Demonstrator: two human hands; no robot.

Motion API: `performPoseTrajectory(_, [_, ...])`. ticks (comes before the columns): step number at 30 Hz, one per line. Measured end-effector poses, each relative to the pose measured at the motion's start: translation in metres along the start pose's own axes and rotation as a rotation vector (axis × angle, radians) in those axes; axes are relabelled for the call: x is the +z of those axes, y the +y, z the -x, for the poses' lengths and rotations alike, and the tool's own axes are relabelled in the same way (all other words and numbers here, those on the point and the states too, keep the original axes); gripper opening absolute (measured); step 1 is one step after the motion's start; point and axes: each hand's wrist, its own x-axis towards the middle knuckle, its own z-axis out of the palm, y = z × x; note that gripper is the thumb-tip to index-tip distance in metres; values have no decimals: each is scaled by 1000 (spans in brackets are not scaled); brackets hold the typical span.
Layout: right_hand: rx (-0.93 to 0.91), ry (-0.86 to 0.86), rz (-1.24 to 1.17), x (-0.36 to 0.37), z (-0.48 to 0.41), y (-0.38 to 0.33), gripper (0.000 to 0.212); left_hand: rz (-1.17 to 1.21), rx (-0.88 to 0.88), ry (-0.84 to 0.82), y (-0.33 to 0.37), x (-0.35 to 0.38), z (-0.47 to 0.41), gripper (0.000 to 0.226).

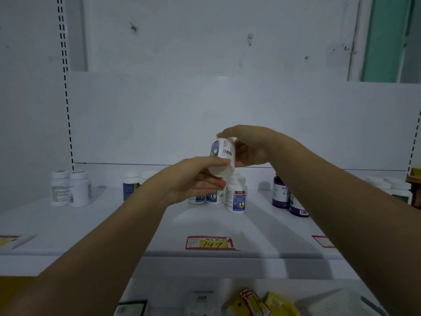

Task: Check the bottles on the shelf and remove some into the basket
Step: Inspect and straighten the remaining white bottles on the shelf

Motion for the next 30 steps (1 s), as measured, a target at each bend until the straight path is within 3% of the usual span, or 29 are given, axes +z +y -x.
performPoseTrajectory(3, [-111,0,39,5,-1,3,18,-167,33,168,-5,2,-5,37])
performPoseTrajectory(6, [-256,32,144,12,-3,1,28,-341,137,368,-13,8,-10,33])
performPoseTrajectory(13, [-465,163,476,26,-3,6,45,-560,273,614,-43,12,-22,38])
performPoseTrajectory(20, [-492,193,726,24,-18,23,35,-849,179,549,-70,-5,-28,40])
performPoseTrajectory(27, [-517,194,855,30,-37,50,39,-1254,-25,289,-110,-17,-44,56])
performPoseTrajectory(30, [-491,177,891,30,-46,63,39,-1289,-84,228,-112,-19,-48,57])
